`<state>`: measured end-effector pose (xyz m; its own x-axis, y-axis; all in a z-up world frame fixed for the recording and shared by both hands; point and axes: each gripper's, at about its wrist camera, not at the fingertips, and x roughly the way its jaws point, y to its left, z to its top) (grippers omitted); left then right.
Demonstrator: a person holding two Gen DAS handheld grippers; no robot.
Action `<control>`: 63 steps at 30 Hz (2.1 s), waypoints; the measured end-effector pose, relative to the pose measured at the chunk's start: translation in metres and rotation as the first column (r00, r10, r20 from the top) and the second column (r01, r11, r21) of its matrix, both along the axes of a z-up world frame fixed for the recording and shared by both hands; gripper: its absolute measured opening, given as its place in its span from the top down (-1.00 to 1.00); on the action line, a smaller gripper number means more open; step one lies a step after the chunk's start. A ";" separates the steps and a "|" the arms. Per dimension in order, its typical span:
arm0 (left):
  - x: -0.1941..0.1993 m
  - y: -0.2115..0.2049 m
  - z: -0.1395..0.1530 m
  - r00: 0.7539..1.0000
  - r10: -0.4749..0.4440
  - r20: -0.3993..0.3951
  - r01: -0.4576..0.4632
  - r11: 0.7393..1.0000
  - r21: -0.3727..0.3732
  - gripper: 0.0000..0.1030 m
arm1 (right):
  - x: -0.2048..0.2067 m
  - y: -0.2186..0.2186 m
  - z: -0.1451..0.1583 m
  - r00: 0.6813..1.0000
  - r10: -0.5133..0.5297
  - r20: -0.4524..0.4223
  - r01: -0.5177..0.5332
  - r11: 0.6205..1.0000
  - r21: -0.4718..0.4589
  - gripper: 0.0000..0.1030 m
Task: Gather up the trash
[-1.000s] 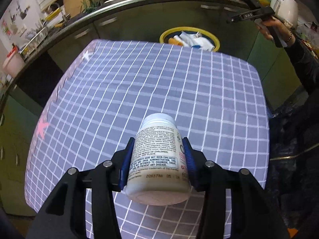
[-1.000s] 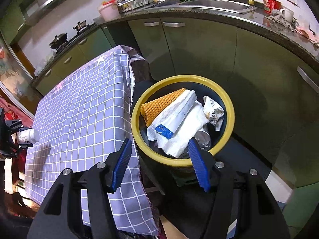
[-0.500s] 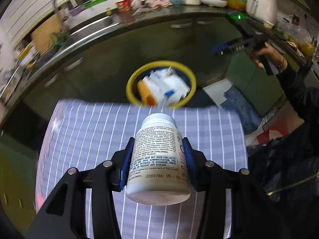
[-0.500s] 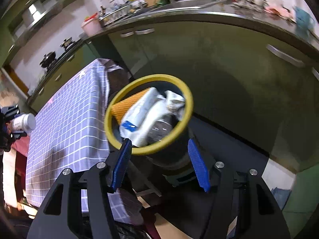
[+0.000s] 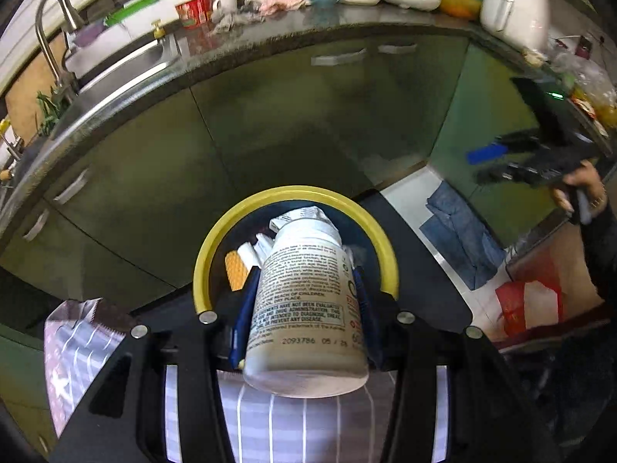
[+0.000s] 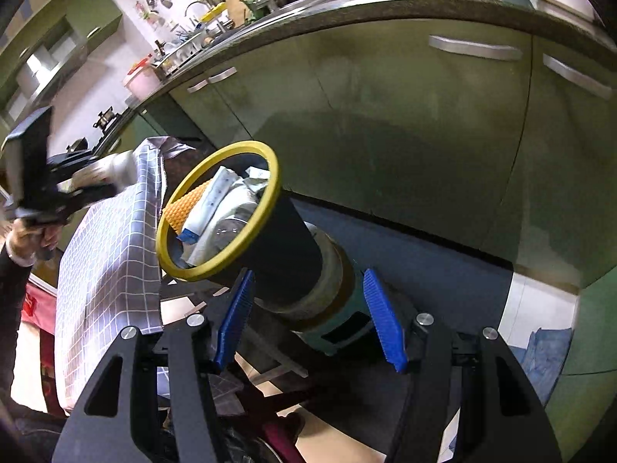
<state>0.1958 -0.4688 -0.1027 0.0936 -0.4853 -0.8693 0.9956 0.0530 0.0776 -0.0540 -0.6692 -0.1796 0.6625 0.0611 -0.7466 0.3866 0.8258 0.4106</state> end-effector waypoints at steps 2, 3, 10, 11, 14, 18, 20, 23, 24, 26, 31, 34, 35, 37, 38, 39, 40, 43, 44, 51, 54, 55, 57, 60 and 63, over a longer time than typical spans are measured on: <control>0.004 -0.016 -0.012 1.000 0.011 0.003 -0.011 1.000 0.016 0.12 | -0.003 -0.004 -0.006 1.000 -0.006 -0.002 0.007 1.000 0.012 -0.14; 0.007 -0.024 -0.018 1.000 0.023 0.010 -0.024 0.999 0.022 0.12 | -0.003 -0.006 -0.009 1.000 -0.010 -0.003 0.010 1.000 0.019 -0.14; 0.036 -0.050 -0.048 0.982 0.188 -0.007 -0.188 0.982 0.012 -0.18 | 0.002 -0.009 -0.017 1.000 -0.004 -0.013 0.005 0.999 0.039 -0.14; 0.037 -0.049 -0.049 0.980 0.198 -0.020 -0.198 0.980 0.011 -0.18 | 0.001 -0.008 -0.016 1.000 -0.002 -0.012 0.003 0.999 0.039 -0.14; 0.029 -0.034 -0.040 0.977 0.214 -0.016 -0.214 0.977 -0.011 -0.20 | 0.003 -0.004 -0.014 1.000 0.012 -0.010 -0.011 0.999 0.034 -0.14; 0.007 0.003 -0.009 0.964 0.264 0.032 -0.260 0.961 -0.095 -0.53 | 0.007 0.006 -0.008 1.000 0.030 0.000 -0.030 0.999 0.027 -0.14; -0.008 0.030 0.011 0.948 0.315 0.054 -0.303 0.940 -0.159 -0.81 | 0.010 0.014 -0.004 0.999 0.050 0.010 -0.050 0.999 0.021 -0.14; -0.031 0.075 0.038 0.919 0.390 0.060 -0.367 0.900 -0.236 -0.87 | 0.017 0.029 0.005 0.996 0.088 0.026 -0.088 0.996 0.010 -0.14; -0.039 0.093 0.046 0.905 0.422 0.061 -0.394 0.882 -0.258 -0.87 | 0.019 0.034 0.007 0.995 0.100 0.031 -0.100 0.995 0.004 -0.14; -0.052 0.121 0.057 0.872 0.485 0.069 -0.447 0.845 -0.294 -0.87 | 0.025 0.048 0.015 0.990 0.132 0.041 -0.131 0.991 -0.015 -0.17; -0.091 0.204 0.081 0.743 0.660 0.114 -0.574 0.715 -0.399 -0.87 | 0.038 0.092 0.040 0.975 0.213 0.062 -0.207 0.974 -0.088 -0.28; -0.115 0.245 0.086 0.644 0.742 0.188 -0.616 0.648 -0.447 -0.87 | 0.043 0.120 0.053 0.966 0.246 0.076 -0.234 0.962 -0.139 -0.38; -0.123 0.260 0.086 0.607 0.770 0.200 -0.631 0.619 -0.467 -0.87 | 0.044 0.130 0.059 0.963 0.257 0.081 -0.242 0.957 -0.160 -0.42; -0.135 0.288 0.087 0.548 0.814 0.193 -0.663 0.563 -0.494 -0.87 | 0.046 0.144 0.068 0.956 0.279 0.094 -0.258 0.947 -0.190 -0.50; -0.139 0.302 0.087 0.519 0.835 0.182 -0.680 0.532 -0.505 -0.87 | 0.048 0.154 0.075 0.948 0.298 0.109 -0.272 0.941 -0.203 -0.51; -0.144 0.318 0.088 0.483 0.860 0.162 -0.700 0.491 -0.519 -0.87 | 0.049 0.162 0.080 0.943 0.309 0.121 -0.280 0.937 -0.209 -0.55; -0.149 0.331 0.090 0.458 0.877 0.147 -0.713 0.461 -0.529 -0.87 | 0.049 0.170 0.086 0.936 0.322 0.140 -0.289 0.933 -0.216 -0.62; -0.163 0.372 0.096 0.344 0.935 0.082 -0.765 0.330 -0.553 -0.87 | 0.045 0.196 0.103 0.919 0.348 0.183 -0.295 0.918 -0.265 -0.83; -0.168 0.385 0.098 0.302 0.951 0.062 -0.778 0.283 -0.561 -0.87 | 0.043 0.202 0.107 0.917 0.350 0.192 -0.290 0.914 -0.283 -0.86; -0.187 0.441 0.093 0.130 0.990 -0.049 -0.829 0.081 -0.553 -0.87 | 0.017 0.245 0.129 0.900 0.342 0.272 -0.214 0.887 -0.408 -0.91; -0.188 0.447 0.088 0.125 0.991 -0.058 -0.837 0.073 -0.542 -0.87 | 0.012 0.256 0.131 0.900 0.330 0.286 -0.174 0.871 -0.459 -0.91; -0.191 0.449 0.085 0.117 0.992 -0.053 -0.836 0.070 -0.543 -0.87 | 0.011 0.258 0.131 0.900 0.330 0.283 -0.171 0.867 -0.469 -0.91; -0.197 0.454 0.084 0.118 0.991 -0.054 -0.836 0.070 -0.545 -0.87 | 0.012 0.263 0.129 0.901 0.338 0.272 -0.173 0.855 -0.489 -0.91; -0.200 0.452 0.080 0.116 0.992 -0.056 -0.838 0.068 -0.542 -0.87 | 0.012 0.265 0.126 0.903 0.335 0.269 -0.167 0.851 -0.498 -0.91; -0.205 0.453 0.079 0.108 0.993 -0.056 -0.837 0.060 -0.543 -0.87 | 0.012 0.265 0.124 0.901 0.339 0.270 -0.173 0.853 -0.493 -0.91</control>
